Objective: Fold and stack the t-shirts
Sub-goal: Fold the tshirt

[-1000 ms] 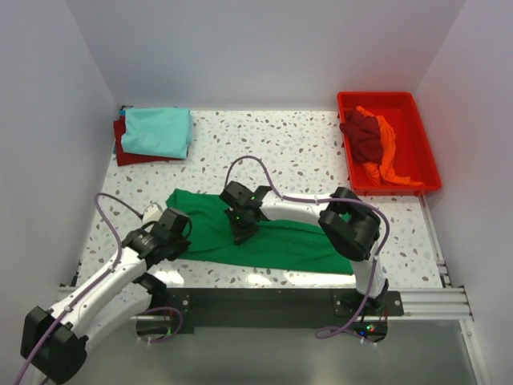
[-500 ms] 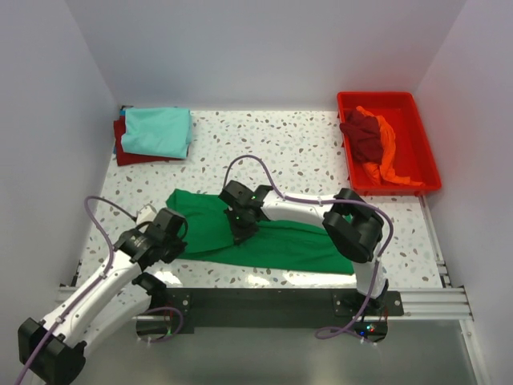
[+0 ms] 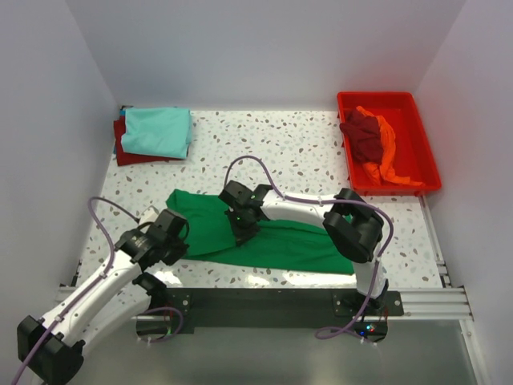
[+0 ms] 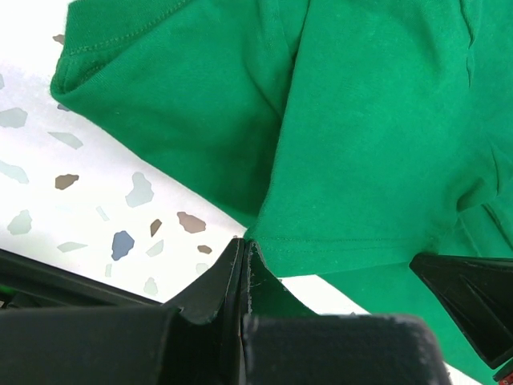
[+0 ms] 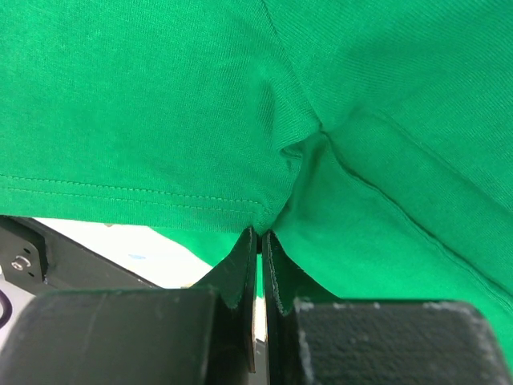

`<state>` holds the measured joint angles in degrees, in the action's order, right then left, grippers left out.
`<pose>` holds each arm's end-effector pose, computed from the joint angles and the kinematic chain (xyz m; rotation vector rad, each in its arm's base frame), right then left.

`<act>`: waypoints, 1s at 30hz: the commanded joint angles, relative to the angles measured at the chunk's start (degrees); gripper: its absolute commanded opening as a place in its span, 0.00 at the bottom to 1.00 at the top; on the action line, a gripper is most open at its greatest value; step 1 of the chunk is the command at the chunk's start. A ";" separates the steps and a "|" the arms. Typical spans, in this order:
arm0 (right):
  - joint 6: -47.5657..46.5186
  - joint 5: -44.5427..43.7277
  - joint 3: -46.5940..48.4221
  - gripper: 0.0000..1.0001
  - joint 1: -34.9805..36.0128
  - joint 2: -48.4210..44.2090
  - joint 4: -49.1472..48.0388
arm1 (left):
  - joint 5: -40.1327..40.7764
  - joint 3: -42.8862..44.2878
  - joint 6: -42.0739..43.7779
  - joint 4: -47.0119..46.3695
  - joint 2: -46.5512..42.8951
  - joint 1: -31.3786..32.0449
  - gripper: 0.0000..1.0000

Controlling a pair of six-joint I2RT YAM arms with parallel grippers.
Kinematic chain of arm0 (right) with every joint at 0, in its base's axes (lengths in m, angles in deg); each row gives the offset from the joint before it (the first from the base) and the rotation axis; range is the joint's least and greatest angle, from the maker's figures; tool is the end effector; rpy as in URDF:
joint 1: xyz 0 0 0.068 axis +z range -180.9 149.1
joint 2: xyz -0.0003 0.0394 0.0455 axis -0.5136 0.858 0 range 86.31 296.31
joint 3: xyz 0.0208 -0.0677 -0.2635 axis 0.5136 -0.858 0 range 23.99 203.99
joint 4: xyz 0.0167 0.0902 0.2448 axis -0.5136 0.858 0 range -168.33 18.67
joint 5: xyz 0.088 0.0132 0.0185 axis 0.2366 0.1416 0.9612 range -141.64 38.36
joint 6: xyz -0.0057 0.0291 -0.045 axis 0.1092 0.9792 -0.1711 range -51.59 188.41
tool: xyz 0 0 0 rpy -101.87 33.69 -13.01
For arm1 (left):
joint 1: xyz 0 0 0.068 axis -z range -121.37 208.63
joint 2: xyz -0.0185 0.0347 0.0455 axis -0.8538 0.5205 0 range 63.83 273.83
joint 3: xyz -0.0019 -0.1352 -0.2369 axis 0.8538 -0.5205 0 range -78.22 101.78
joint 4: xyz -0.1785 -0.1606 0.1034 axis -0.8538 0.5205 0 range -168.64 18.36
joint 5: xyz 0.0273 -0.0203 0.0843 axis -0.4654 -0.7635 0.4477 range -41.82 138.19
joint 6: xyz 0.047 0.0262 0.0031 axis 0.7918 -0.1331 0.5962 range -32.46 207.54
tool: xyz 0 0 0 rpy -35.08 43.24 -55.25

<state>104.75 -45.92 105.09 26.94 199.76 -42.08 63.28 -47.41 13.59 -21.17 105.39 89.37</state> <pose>0.2119 0.3439 0.1735 -0.5714 2.8610 0.5031 0.1033 -0.0505 0.2012 -1.0571 2.4826 -0.1923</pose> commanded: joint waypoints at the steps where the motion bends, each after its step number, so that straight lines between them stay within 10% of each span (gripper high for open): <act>1: -0.83 -0.27 2.40 0.00 0.25 -1.30 2.42 | 0.11 -0.22 -0.75 -0.08 0.01 0.63 0.00; 5: -1.18 0.08 2.66 0.01 0.16 -1.21 2.42 | 0.64 0.48 -0.93 0.62 -0.51 0.64 0.07; 10: -2.32 -0.79 5.12 0.47 0.34 -1.74 5.58 | 2.83 5.39 -0.93 4.13 -1.92 0.64 0.63; 21: -4.08 -5.54 6.10 0.60 -1.41 -10.61 13.05 | 2.15 11.38 8.91 -13.13 11.33 0.55 0.70; 30: -10.84 -5.99 -8.49 0.60 -20.83 -16.86 5.16 | 0.11 11.47 12.78 -28.19 29.27 -0.06 0.77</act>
<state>97.69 -50.77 100.54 9.48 183.37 -34.47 63.12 -37.51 23.51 -41.23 131.61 89.81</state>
